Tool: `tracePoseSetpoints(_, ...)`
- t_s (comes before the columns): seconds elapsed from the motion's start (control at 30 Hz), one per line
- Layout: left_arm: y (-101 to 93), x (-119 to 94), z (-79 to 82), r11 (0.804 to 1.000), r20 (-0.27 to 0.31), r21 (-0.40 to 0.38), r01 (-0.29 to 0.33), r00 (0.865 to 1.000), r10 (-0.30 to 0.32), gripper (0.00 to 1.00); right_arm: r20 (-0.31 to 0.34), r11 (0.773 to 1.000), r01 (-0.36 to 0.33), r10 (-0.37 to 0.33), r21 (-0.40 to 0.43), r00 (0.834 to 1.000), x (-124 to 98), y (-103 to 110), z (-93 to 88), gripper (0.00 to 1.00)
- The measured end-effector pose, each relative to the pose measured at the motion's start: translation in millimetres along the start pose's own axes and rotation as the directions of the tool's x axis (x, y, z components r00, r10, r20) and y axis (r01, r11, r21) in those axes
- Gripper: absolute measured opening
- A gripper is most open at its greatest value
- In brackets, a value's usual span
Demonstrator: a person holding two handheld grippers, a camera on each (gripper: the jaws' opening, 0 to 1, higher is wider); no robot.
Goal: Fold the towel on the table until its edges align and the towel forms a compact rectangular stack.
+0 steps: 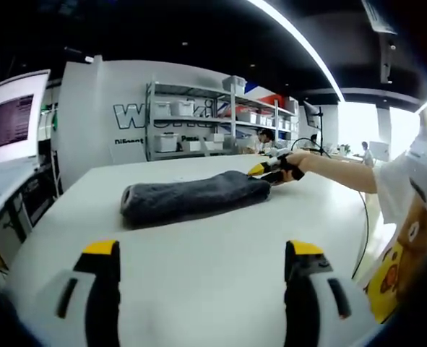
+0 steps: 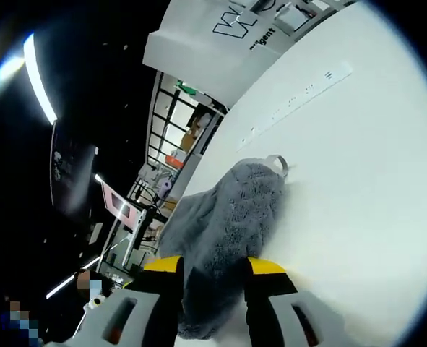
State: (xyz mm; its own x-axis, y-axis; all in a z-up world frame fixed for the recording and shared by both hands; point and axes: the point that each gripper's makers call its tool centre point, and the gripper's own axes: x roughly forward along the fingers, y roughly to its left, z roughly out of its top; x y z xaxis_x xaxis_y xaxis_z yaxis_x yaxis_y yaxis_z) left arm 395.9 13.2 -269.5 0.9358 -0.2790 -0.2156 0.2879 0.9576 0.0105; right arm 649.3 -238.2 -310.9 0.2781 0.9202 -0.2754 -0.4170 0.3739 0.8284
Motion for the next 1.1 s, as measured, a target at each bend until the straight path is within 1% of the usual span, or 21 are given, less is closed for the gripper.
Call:
tracePoseSetpoints(0.13,0.3,-1,0.1,1.0,0.002,0.0,0.0,1.0,0.0,0.99,-0.008,1.0,0.018,-0.018,-0.016,1.0,2,-3,0.2,0.26)
tracePoseSetpoints(0.17,0.4,-1,0.1,1.0,0.002,0.0,0.0,1.0,0.0,0.99,-0.011,0.999,0.025,-0.026,-0.022,1.0,3,-2,-2.7,0.24)
tracePoseSetpoints(0.3,1.2,-3,0.6,1.0,0.005,0.001,-0.001,1.0,0.001,0.99,-0.025,0.997,0.047,-0.049,-0.064,0.999,2,-5,-2.4,0.13)
tracePoseSetpoints(0.4,1.2,-3,1.3,1.0,0.008,-0.001,0.001,1.0,-0.001,0.99,-0.029,0.995,0.049,-0.052,-0.083,0.998,-3,-2,-5.8,0.09)
tracePoseSetpoints(0.53,1.0,-2,1.5,1.0,0.007,0.001,0.007,1.0,-0.007,0.99,-0.045,0.993,0.053,-0.057,-0.104,0.997,-14,-4,-7.8,0.08)
tracePoseSetpoints(0.63,-0.1,0,1.9,1.0,0.007,0.002,0.011,1.0,-0.011,0.99,-0.047,0.993,0.054,-0.059,-0.108,0.997,-24,-7,-8.9,0.08)
tracePoseSetpoints(0.83,-5.8,5,2.6,0.999,0.002,0.011,0.03,1.0,-0.03,0.99,-0.062,0.99,0.069,-0.077,-0.123,0.995,-48,-14,-16.7,0.08)
tracePoseSetpoints(0.87,-7.3,6,3.3,0.999,0.001,0.014,0.034,0.999,-0.034,0.99,-0.066,0.989,0.072,-0.081,-0.126,0.995,-57,-18,-17.3,0.08)
tracePoseSetpoints(1.03,-12.4,11,3.1,0.999,-0.007,0.019,0.046,0.999,-0.046,0.99,-0.076,0.988,0.08,-0.091,-0.133,0.993,-87,-29,-17.5,0.08)
tracePoseSetpoints(1.1,-15.2,12,3.4,0.998,-0.008,0.02,0.052,0.999,-0.052,0.99,-0.079,0.987,0.086,-0.098,-0.137,0.992,-103,-33,-20.7,0.08)
